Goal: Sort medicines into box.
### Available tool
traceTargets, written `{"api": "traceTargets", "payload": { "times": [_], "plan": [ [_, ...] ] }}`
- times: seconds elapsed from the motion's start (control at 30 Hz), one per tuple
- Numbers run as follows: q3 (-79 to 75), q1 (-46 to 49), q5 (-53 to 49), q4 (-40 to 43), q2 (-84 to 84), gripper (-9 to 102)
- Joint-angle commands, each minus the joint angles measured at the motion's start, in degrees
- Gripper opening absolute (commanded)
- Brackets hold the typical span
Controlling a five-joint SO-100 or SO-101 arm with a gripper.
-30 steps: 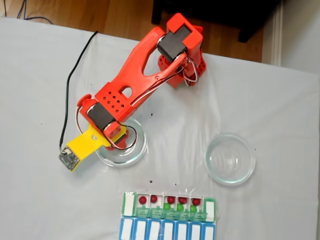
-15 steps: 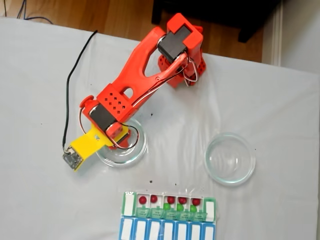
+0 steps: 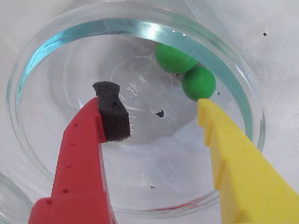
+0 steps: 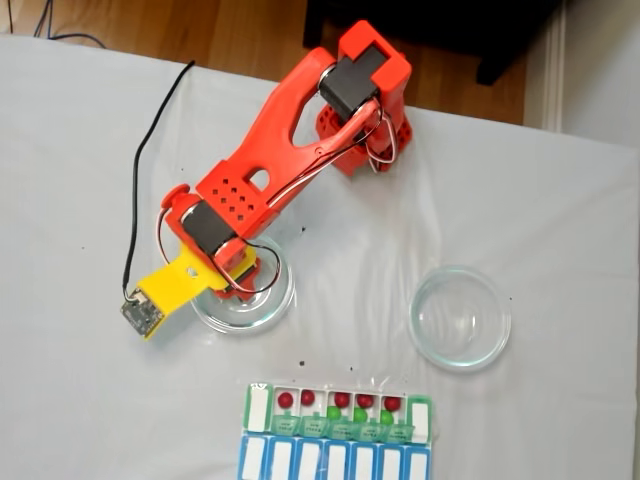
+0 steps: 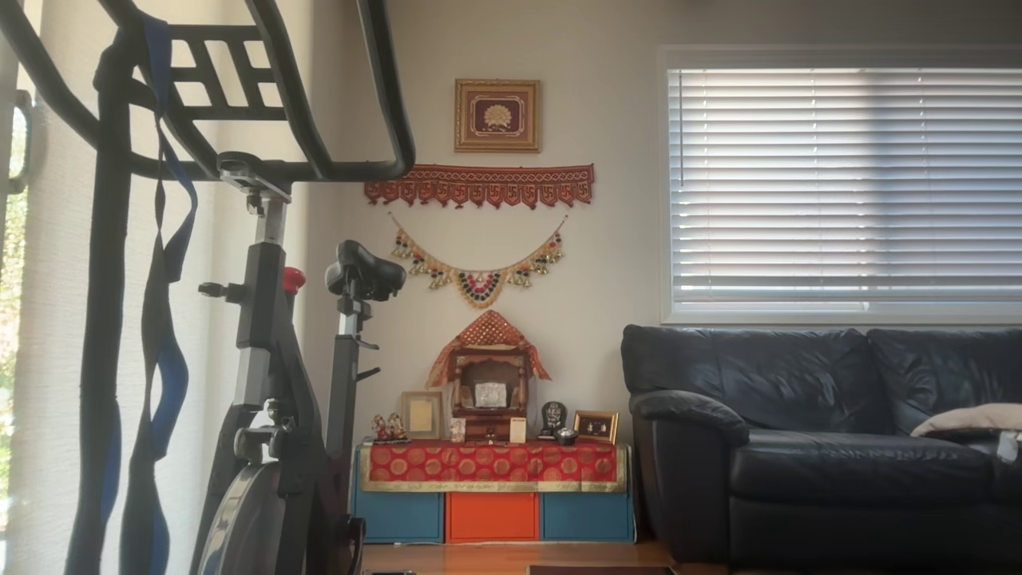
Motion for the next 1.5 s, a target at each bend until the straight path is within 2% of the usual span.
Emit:
{"api": "traceTargets", "payload": {
  "times": [0.0,0.47,0.8,1.47],
  "plan": [
    [-0.4,1.2,-0.6,-1.1,6.4,28],
    [-0.9,0.9,-1.8,-1.6,3.3,27],
    [1.8,1.2,-3.7,-8.3,3.1,31],
    [-2.6,1.6,-1.8,-2.8,-0.8,27]
  ]
}}
